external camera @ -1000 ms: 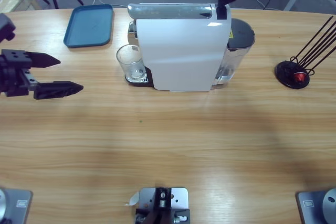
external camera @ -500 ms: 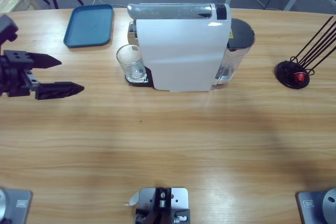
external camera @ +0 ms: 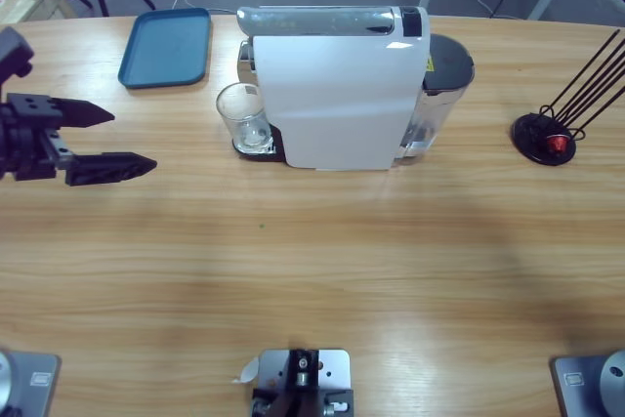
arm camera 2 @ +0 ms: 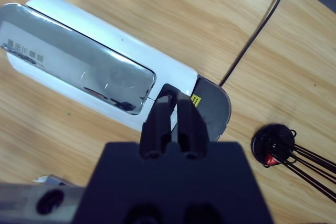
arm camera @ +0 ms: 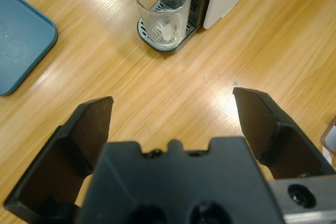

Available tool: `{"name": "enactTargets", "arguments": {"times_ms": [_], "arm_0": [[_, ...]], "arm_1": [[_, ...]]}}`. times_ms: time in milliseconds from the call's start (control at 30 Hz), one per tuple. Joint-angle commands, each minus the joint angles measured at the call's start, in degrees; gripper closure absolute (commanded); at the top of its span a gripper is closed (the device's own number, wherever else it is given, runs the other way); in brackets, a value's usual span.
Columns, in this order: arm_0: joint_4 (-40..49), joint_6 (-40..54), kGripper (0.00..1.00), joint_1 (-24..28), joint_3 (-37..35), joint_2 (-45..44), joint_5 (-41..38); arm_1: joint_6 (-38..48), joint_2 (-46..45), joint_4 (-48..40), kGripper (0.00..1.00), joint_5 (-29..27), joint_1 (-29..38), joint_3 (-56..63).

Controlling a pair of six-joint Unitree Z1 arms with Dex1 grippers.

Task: Pour coffee

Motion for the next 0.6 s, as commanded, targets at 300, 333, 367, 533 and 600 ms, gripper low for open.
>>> {"name": "enactTargets", "arguments": {"times_ms": [300, 333, 367, 533, 600], "arm_0": [[-0.3, -0.5, 0.000, -0.4, 0.7, 1.1, 0.3], [-0.3, -0.5, 0.000, -0.4, 0.7, 1.1, 0.4], [-0.3, -0.5, 0.000, -0.4, 0.6, 1.1, 0.4], [-0.3, -0.5, 0.000, -0.4, 0.8, 0.0, 0.4], [-0.3, -0.5, 0.000, -0.4, 1.1, 0.4, 0.4]], "arm_1": [[-1.9, -4.4, 0.3, 0.000, 1.9, 3.2, 2.8], [-1.8, -4.5, 0.3, 0.000, 1.9, 3.2, 3.0], [-1.6, -4.6, 0.4, 0.000, 2.0, 3.2, 3.3], [-1.4, -4.7, 0.4, 0.000, 3.3, 3.2, 3.5], [-1.3, -4.6, 0.4, 0.000, 3.9, 3.2, 3.5]]}}
